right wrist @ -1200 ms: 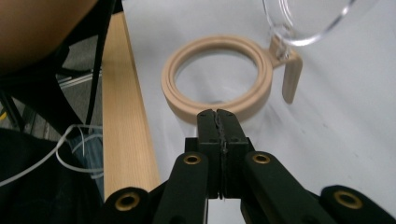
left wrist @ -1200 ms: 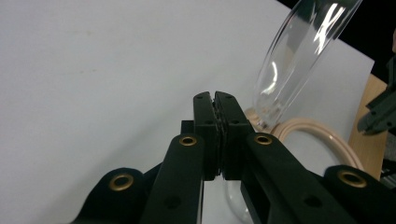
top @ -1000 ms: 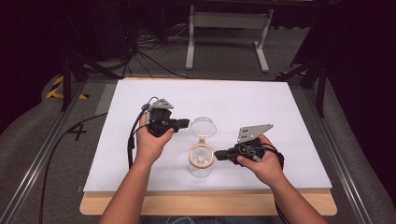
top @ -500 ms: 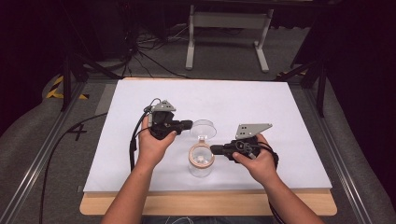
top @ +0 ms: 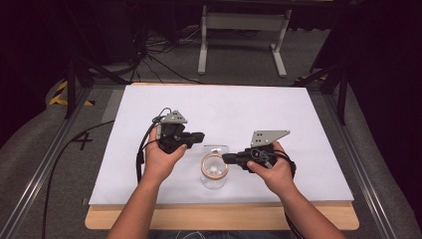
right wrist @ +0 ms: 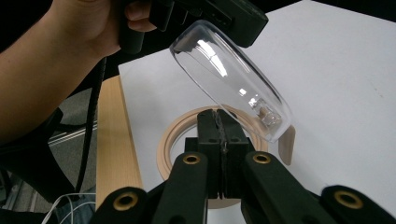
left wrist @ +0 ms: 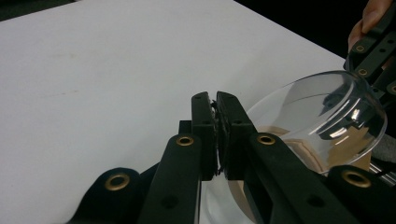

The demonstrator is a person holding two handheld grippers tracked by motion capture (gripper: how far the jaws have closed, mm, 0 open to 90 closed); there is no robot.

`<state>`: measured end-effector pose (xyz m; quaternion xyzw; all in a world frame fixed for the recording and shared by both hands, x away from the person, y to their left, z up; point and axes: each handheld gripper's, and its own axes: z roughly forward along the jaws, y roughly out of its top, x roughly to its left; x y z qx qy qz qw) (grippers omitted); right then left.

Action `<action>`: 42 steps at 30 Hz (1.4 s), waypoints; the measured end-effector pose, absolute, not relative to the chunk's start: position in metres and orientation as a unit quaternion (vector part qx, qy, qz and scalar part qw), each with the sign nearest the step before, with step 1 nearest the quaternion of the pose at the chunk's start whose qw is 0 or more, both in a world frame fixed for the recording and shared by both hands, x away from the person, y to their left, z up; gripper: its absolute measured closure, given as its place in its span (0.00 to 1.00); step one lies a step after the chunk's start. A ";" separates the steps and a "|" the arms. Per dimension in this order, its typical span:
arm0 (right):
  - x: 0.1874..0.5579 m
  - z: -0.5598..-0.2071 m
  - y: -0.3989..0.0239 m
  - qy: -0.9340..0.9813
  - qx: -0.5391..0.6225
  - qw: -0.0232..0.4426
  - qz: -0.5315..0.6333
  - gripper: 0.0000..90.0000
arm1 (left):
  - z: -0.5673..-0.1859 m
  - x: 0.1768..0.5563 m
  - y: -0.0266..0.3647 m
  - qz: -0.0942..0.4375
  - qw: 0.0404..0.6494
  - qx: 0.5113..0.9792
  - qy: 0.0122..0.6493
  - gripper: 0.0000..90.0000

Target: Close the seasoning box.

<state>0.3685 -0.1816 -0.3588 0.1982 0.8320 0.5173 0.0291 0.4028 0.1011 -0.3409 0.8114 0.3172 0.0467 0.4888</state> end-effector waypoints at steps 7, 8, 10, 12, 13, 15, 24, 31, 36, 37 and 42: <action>0.364 -0.358 -0.181 0.845 0.187 0.019 0.501 1.00 | -0.335 0.400 0.109 0.054 0.484 0.815 0.313 0.95; 0.364 -0.358 -0.181 0.848 0.186 0.017 0.497 1.00 | -0.334 0.399 0.110 0.054 0.479 0.817 0.316 0.94; 0.364 -0.360 -0.182 0.853 0.183 0.013 0.489 1.00 | -0.333 0.398 0.112 0.054 0.481 0.815 0.318 0.94; 0.364 -0.361 -0.182 0.855 0.181 0.010 0.486 1.00 | -0.332 0.398 0.113 0.057 0.482 0.815 0.317 0.93; 0.363 -0.361 -0.182 0.859 0.179 0.007 0.480 1.00 | -0.331 0.397 0.114 0.058 0.478 0.817 0.318 0.93; 0.363 -0.362 -0.182 0.861 0.177 0.005 0.476 1.00 | -0.331 0.398 0.115 0.063 0.476 0.819 0.315 0.93; 0.363 -0.364 -0.181 0.882 0.165 -0.012 0.441 1.00 | -0.332 0.398 0.116 0.053 0.469 0.821 0.323 0.92; 0.362 -0.366 -0.180 0.898 0.157 -0.022 0.410 1.00 | -0.332 0.399 0.115 0.052 0.462 0.827 0.317 0.92; 0.361 -0.367 -0.179 0.906 0.152 -0.033 0.394 1.00 | -0.333 0.398 0.113 0.045 0.459 0.828 0.320 0.91; 0.361 -0.367 -0.179 0.905 0.151 -0.036 0.395 1.00 | -0.334 0.398 0.113 0.045 0.460 0.827 0.319 0.91; 0.361 -0.365 -0.181 0.905 0.150 -0.031 0.398 1.00 | -0.333 0.399 0.113 0.045 0.456 0.831 0.316 0.91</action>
